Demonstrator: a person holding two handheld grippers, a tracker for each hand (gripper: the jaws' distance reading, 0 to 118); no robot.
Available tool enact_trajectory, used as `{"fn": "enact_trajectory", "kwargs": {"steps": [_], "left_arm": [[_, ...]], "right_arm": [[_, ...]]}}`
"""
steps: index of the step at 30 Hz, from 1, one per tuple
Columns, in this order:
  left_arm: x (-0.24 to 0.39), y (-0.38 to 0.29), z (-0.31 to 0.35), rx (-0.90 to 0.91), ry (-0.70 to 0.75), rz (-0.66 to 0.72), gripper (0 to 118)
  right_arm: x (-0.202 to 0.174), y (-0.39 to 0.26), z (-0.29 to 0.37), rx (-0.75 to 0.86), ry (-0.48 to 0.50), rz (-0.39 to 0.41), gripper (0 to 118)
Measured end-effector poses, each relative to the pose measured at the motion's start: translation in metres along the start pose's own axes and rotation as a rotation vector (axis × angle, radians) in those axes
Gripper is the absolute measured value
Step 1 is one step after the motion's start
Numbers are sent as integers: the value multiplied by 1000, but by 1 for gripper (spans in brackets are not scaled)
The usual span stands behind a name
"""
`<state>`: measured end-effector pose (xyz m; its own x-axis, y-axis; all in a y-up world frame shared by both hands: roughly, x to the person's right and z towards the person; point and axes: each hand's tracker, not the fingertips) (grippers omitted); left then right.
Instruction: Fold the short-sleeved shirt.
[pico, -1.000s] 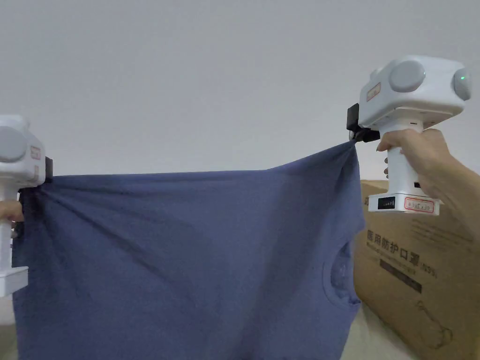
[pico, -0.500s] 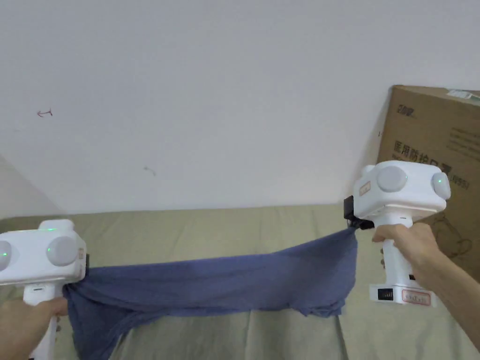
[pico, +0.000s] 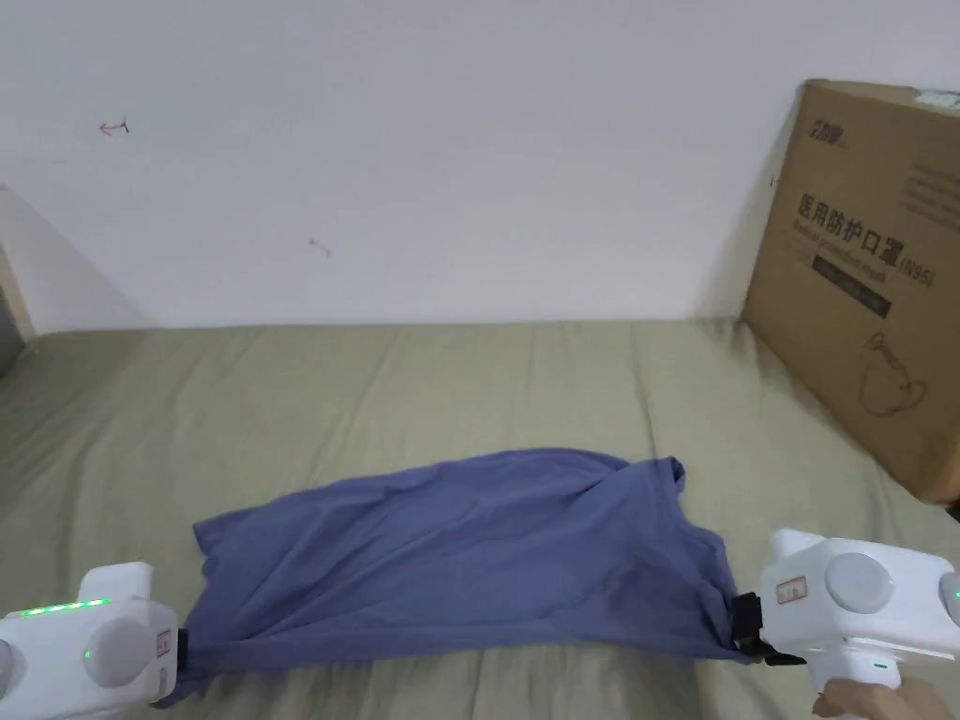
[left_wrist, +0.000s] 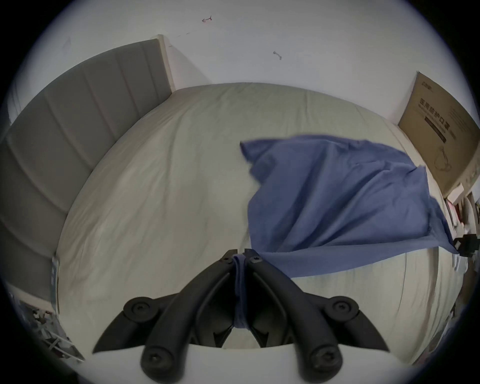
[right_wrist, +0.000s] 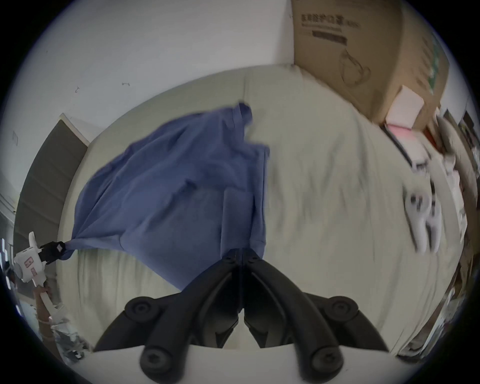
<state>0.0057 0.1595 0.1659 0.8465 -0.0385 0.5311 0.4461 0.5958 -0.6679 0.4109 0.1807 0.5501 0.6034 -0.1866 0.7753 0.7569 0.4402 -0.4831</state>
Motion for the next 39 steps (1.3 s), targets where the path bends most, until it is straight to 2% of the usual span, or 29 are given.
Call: {"fn": "enact_trajectory", "kwargs": {"steps": [2, 4, 5, 8, 12, 15, 18, 19, 20, 22, 23, 24, 27, 28, 29, 30, 31, 32, 35, 39], "left_arm": [[-7, -30, 16, -29, -10, -17, 3], [-13, -66, 37, -32, -9, -35, 3], [-16, -81, 46, -39, -7, -44, 3], [-27, -120, 71, -71, -5, -79, 3], [-43, -163, 101, -87, 3, -66, 3], [-51, -186, 114, -98, 15, -87, 3], [-57, -191, 117, -103, -27, -52, 5], [-57, -190, 117, -116, -30, -39, 13], [-56, -188, 118, -122, -22, -26, 38], [-56, -185, 125, -101, -28, -5, 87], [-57, -182, 129, -92, -57, 3, 106], [-54, -177, 135, -77, -76, 10, 107], [-48, -162, 145, -46, -96, 3, 103], [-45, -155, 147, -25, -109, 5, 93], [-42, -151, 148, -9, -118, 17, 63], [-40, -146, 147, -13, -123, 28, 32], [-36, -142, 143, -25, -123, 34, 5], [-33, -141, 138, -29, -123, 42, 2], [-23, -143, 127, -37, -109, 25, 0], [-14, -136, 109, -66, -131, 34, 0]], "right_arm": [[14, -39, 14, 2, 5, 3, 1], [22, -79, 31, -30, -40, 80, 1], [26, -98, 39, -30, -43, 92, 1], [31, -157, 73, -85, 8, 34, 1], [43, -208, 101, -95, 3, 62, 1], [50, -229, 114, -112, 17, 17, 1], [50, -233, 114, -80, 27, 35, 1], [48, -229, 113, -78, 16, 46, 2], [45, -225, 112, -80, -3, 56, 13], [39, -215, 114, -36, -24, 69, 49], [36, -209, 116, -26, -16, 76, 59], [33, -202, 118, -9, -4, 79, 59], [17, -183, 123, 37, 19, 116, 59], [12, -176, 124, 60, 29, 125, 59], [7, -170, 124, 72, 41, 135, 54], [0, -165, 124, 84, 50, 141, 43], [-6, -162, 123, 105, 59, 149, 25], [-11, -161, 121, 126, 50, 150, 1], [-29, -165, 105, 151, 27, 145, 0], [-54, -158, 76, 130, 7, 211, 0]]}}
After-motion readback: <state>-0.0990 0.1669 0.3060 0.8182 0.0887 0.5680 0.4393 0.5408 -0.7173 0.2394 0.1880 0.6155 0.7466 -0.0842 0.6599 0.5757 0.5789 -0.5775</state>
